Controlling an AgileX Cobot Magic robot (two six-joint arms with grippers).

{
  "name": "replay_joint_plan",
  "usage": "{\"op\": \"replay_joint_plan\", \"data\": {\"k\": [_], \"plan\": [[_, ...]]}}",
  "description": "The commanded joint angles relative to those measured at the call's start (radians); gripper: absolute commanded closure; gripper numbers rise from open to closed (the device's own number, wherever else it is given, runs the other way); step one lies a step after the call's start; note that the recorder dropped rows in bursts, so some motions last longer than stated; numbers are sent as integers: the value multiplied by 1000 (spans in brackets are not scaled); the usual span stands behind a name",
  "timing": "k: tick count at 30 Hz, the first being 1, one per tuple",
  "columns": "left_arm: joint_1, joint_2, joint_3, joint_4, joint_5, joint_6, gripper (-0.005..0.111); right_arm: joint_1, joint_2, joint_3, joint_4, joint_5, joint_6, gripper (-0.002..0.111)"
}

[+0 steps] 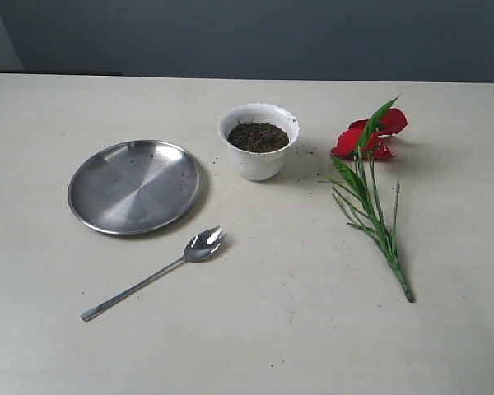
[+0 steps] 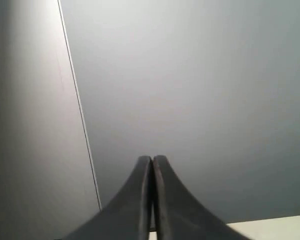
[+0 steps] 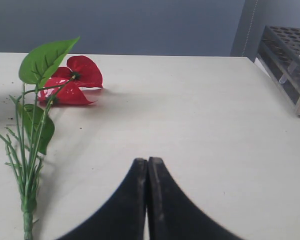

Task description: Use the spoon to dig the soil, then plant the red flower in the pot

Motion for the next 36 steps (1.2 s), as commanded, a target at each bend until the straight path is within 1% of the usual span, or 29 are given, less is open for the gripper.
{"op": "replay_joint_plan", "data": {"k": [1,5,11,13,15,16,18,19,21,22,24,25,27,28,29,33,35,36], "plan": [[-7,4,-7,-41,-25,30,106,-3,-3,5,0,-12,-1,108],[-7,4,-7,-45,-35,26,106,-3,-3,5,0,-12,-1,108],[-7,4,-7,-218,-33,26,106,-3,-3,5,0,-12,-1,108],[-7,14,-7,-229,-36,26,106,-3,-3,5,0,-12,-1,108],[-7,60,-7,-237,-91,26,106,-3,-3,5,0,-12,-1,108],[-7,100,-7,-275,-144,26,106,-3,-3,5,0,-12,-1,108],[-7,172,-12,-331,-199,28,106,-3,-3,5,-2,-12,-1,108],[-7,200,-19,-331,-207,28,104,-3,-3,5,-2,-12,-1,108],[-7,300,-42,-331,-259,28,93,-3,-3,5,-2,-12,-1,108],[-7,330,-52,-331,-285,28,91,-3,-3,5,-2,-12,-1,108],[-7,391,-73,-327,-374,30,84,-3,-3,5,-2,-12,-1,108],[-7,426,-96,-300,-403,30,80,-3,-3,5,-2,-12,-1,108],[-13,477,-140,-285,-387,30,72,-3,-3,5,-2,-12,-1,108],[-27,497,-156,-285,-378,30,70,-3,-3,5,-2,-12,-1,108],[-59,523,-170,-280,-374,30,68,-3,-3,5,0,-12,-1,108],[-127,581,-206,-212,-329,30,63,-3,-3,5,0,-12,-1,108],[-169,615,-224,-148,-319,30,59,-3,-3,5,0,-12,-1,108],[-194,632,-236,-87,-319,30,55,-3,-3,5,0,-12,-1,108]]}}
